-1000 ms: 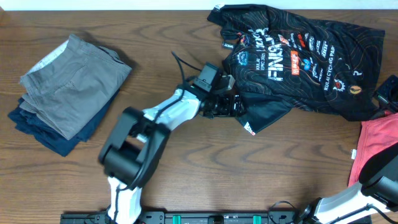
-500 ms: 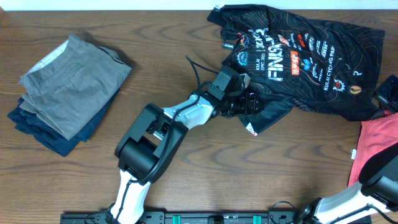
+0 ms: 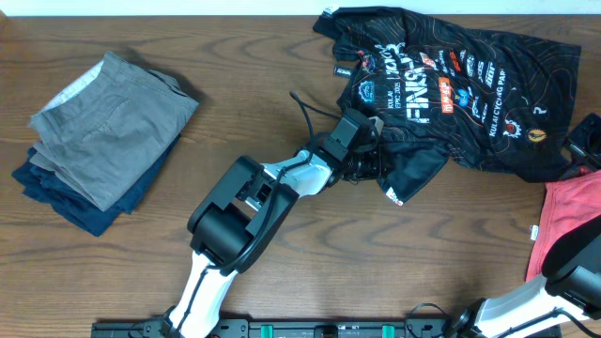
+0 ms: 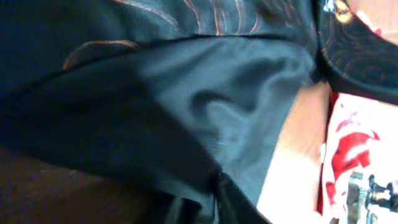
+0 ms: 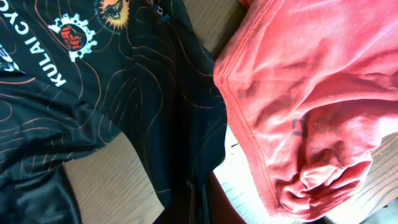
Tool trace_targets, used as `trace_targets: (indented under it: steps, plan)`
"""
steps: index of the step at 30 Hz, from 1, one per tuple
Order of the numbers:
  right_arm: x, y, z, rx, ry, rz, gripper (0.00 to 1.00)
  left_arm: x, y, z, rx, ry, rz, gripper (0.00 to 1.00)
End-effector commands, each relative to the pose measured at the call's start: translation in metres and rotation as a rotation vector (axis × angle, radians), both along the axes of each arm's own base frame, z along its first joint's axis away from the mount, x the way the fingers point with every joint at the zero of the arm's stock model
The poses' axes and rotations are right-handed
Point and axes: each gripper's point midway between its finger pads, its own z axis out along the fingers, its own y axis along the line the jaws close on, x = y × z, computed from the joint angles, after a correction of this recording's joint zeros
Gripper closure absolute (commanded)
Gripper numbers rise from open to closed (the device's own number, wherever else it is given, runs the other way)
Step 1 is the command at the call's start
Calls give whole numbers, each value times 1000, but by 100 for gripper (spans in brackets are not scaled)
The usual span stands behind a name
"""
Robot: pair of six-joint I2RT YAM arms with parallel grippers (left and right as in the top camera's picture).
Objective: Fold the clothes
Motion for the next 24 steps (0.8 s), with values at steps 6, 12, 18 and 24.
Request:
trace_targets:
  steps: [6,12,18,24]
  plan:
    - [-2,-1,1,2,-3,2,99,13,14,-11,24,1,59,94]
    - [-6,0,0,6,17,0,99,12,64,18,60,72,17,94]
    - [-19,7,-2,33,71,-6,99,12,149,60,167,79,31,94]
    - [-48,5,-10,-1,200,-59,99,8,229,90,248,120,146,94]
